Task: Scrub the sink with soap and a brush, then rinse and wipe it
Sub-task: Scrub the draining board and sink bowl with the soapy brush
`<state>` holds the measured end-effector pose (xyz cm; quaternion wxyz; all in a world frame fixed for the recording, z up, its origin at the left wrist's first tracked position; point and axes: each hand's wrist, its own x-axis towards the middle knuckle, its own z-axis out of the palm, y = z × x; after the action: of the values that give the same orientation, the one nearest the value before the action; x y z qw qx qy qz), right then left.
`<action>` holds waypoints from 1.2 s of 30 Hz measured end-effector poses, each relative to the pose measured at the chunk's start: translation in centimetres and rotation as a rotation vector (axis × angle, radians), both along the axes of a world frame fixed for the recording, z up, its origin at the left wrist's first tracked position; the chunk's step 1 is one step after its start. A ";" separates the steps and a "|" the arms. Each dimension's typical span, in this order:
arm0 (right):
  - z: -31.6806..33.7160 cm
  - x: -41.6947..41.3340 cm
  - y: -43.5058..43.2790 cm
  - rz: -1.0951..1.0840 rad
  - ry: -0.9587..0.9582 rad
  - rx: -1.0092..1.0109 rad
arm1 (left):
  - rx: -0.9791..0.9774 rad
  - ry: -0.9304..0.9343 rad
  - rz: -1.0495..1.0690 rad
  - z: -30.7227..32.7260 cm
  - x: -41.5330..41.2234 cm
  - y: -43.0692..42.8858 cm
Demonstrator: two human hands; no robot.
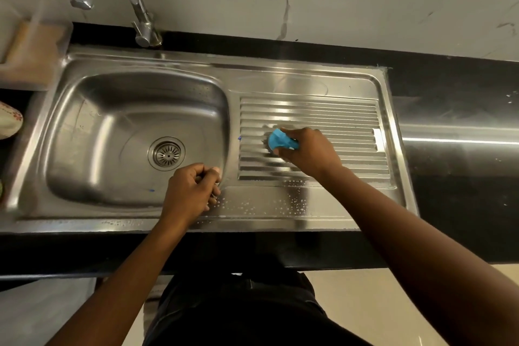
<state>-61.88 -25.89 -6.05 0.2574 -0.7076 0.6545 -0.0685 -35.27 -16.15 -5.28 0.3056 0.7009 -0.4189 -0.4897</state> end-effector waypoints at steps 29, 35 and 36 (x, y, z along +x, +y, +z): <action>7.2 37.0 1.9 0.567 -0.503 0.142 | -0.013 -0.050 0.570 3.2 20.1 8.5; 6.8 47.6 3.0 0.788 -0.383 -0.006 | 0.033 -0.029 0.702 2.6 24.5 10.7; 6.5 49.0 3.3 0.829 -0.339 -0.025 | 0.039 -0.022 0.720 2.5 25.2 10.9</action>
<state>-12.84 -22.60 0.46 0.3580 -0.8921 0.2631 -0.0825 -10.10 -5.21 -2.80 0.4403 0.8146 -0.1392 -0.3509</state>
